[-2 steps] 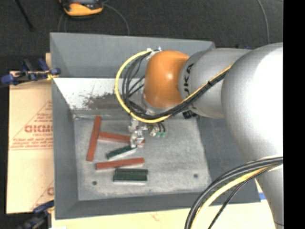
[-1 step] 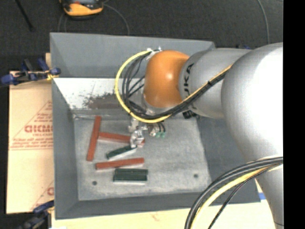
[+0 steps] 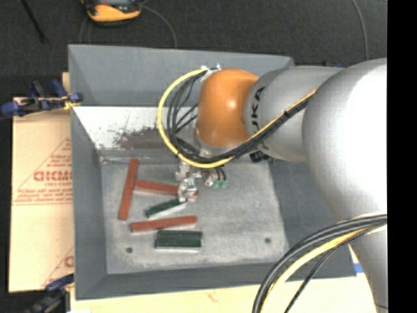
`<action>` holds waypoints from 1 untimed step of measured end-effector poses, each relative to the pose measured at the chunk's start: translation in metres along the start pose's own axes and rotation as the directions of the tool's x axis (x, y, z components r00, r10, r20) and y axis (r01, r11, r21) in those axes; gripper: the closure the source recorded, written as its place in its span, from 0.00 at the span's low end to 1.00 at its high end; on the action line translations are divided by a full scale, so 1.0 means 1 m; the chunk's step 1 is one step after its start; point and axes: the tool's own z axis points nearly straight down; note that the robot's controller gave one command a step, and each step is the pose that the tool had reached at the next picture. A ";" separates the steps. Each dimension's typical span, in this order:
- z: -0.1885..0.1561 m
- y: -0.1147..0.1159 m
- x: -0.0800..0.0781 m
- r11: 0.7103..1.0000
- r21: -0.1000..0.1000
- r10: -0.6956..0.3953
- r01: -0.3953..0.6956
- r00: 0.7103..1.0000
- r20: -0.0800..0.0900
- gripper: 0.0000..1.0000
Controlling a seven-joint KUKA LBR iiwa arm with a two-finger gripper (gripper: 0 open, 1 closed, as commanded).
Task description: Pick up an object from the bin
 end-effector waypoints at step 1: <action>0.000 0.000 0.000 1.000 0.000 0.000 0.000 1.000 0.000 1.00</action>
Offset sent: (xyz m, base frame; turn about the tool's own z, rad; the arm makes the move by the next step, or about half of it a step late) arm 0.0000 0.0000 0.0000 0.0000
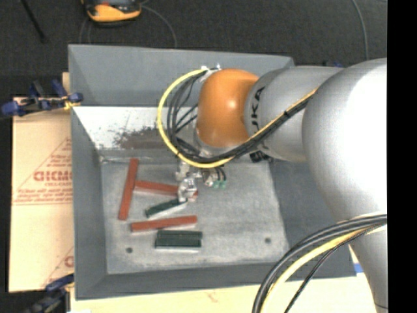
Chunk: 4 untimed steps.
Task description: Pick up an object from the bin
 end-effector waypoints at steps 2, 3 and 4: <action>0.000 0.000 0.000 1.000 0.000 0.000 0.000 1.000 0.000 1.00; 0.000 0.000 0.000 1.000 0.000 0.001 -0.001 1.000 0.000 1.00; 0.000 0.000 0.000 1.000 0.000 0.001 -0.001 1.000 0.000 1.00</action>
Offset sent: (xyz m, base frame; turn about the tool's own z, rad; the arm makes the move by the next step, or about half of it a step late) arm 0.0000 0.0000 0.0000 0.0000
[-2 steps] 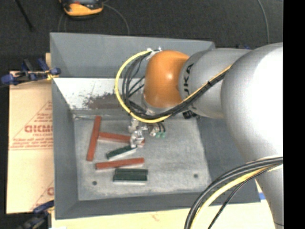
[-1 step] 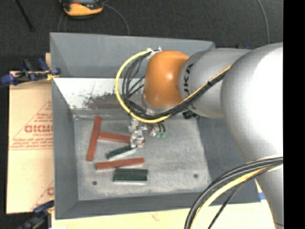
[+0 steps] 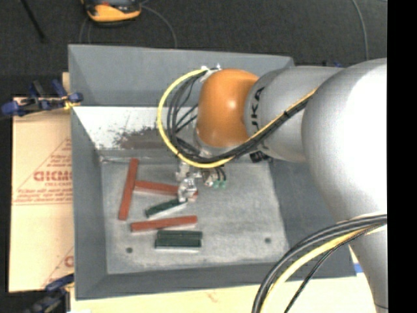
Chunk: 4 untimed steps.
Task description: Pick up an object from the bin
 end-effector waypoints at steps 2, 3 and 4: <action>0.003 0.008 -0.011 0.995 0.007 -0.104 0.104 0.994 -0.013 1.00; 0.006 0.011 -0.010 0.991 -0.004 -0.136 0.136 0.990 0.023 1.00; 0.006 0.011 -0.010 0.991 -0.004 -0.135 0.135 0.991 0.023 1.00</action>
Offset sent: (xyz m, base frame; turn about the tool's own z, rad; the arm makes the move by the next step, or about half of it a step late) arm 0.0272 0.0325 -0.0216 -0.2625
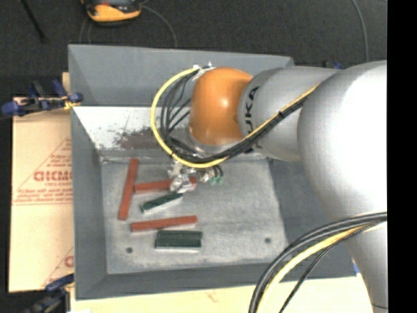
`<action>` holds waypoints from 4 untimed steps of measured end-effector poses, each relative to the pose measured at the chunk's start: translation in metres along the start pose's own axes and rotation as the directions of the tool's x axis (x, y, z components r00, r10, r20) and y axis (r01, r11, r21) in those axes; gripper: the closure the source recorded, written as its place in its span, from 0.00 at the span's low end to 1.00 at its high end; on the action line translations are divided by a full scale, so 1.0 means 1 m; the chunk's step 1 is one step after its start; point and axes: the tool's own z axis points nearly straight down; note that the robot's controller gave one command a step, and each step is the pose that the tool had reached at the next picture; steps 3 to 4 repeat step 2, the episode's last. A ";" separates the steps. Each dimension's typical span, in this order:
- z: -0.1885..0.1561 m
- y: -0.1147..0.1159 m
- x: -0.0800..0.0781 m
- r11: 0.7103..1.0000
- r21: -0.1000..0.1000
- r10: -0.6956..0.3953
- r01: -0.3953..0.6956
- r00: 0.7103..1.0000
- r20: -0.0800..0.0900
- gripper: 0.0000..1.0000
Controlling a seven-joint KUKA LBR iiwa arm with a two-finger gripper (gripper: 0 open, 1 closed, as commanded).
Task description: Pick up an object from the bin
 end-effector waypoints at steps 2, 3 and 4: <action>0.000 0.000 0.000 1.000 0.000 0.001 -0.001 1.000 0.000 1.00; 0.000 0.000 0.000 1.000 0.000 0.001 -0.001 1.000 0.000 1.00; 0.000 0.000 0.000 1.000 0.000 0.001 -0.001 1.000 0.000 1.00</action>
Offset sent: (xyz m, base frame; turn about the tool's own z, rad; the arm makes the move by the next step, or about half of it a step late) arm 0.0000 0.0000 0.0000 0.0000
